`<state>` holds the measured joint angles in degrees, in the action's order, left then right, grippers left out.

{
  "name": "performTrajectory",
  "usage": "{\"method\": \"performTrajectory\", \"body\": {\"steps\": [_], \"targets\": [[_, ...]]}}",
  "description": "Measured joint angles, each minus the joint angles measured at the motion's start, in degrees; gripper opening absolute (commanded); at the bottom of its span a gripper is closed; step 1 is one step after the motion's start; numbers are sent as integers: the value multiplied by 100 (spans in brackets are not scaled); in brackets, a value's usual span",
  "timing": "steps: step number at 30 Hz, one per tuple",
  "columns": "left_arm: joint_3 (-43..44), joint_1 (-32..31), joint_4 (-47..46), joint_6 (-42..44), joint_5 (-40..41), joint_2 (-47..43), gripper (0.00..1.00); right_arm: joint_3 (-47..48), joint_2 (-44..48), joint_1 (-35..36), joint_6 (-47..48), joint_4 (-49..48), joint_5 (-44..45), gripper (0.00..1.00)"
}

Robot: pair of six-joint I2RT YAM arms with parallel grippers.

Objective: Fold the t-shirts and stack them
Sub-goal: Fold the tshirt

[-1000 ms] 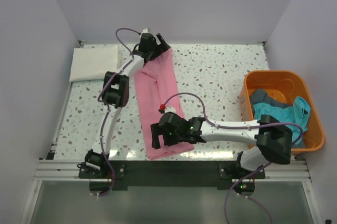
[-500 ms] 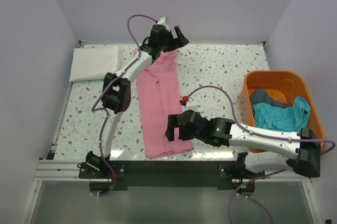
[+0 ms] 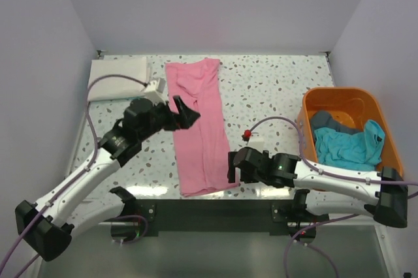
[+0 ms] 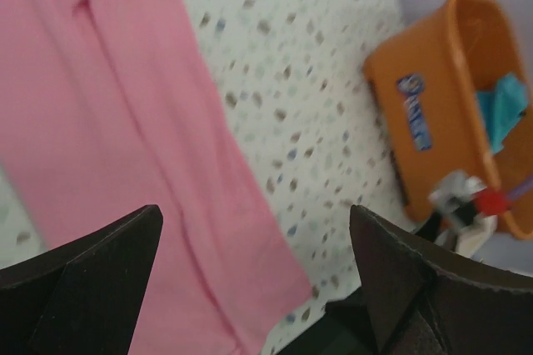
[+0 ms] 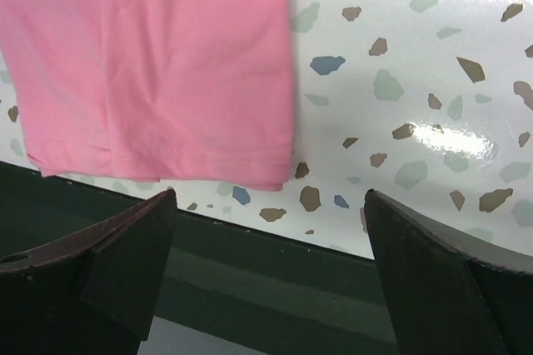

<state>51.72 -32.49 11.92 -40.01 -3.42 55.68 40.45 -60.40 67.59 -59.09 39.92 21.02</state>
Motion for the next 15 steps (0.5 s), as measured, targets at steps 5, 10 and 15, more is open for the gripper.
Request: {"method": "performTrajectory", "body": {"steps": [5,10,15], "targets": [[-1600,-651,1316,-597,107,-258,98,-299,166,-26,-4,-144,-229,93],[-2428,-1241,2063,-1174,-92,-809,88,-446,-92,-52,-4,-448,-557,86],[-2889,-1554,2118,-1580,-470,-925,78,-446,-608,-181,-35,-680,-667,75]]}}
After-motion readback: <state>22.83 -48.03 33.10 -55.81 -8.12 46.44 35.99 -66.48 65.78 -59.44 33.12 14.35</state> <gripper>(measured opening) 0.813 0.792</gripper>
